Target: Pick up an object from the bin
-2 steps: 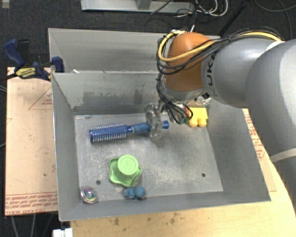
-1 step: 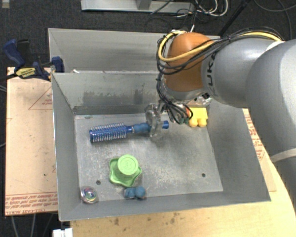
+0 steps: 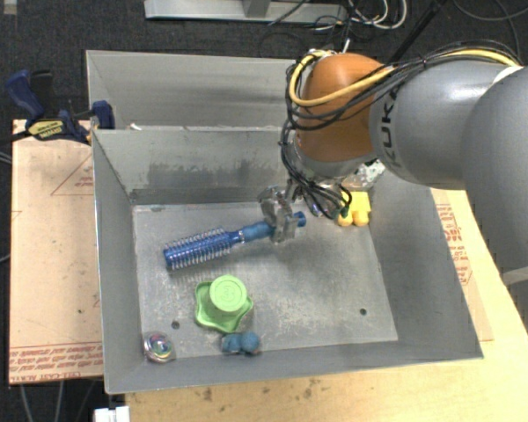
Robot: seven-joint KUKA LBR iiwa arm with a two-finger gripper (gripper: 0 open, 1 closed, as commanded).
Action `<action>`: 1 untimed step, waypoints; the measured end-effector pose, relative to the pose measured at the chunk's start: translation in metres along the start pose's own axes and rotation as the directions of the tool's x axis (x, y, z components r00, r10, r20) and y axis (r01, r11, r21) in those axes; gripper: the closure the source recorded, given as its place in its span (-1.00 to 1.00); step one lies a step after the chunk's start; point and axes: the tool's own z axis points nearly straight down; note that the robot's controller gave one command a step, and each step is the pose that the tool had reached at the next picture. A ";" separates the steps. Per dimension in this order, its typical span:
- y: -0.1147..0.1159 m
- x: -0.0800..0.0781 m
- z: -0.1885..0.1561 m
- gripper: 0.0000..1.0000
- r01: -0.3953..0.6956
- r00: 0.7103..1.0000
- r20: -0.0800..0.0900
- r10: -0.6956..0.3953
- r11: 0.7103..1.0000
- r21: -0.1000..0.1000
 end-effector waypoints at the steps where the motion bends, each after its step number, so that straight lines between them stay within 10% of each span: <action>1: -0.036 0.013 -0.084 1.00 -0.005 1.000 0.009 0.005 1.000 0.004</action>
Offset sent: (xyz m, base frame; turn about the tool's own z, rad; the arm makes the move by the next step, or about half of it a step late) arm -0.0041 -0.0360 0.0798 -0.0012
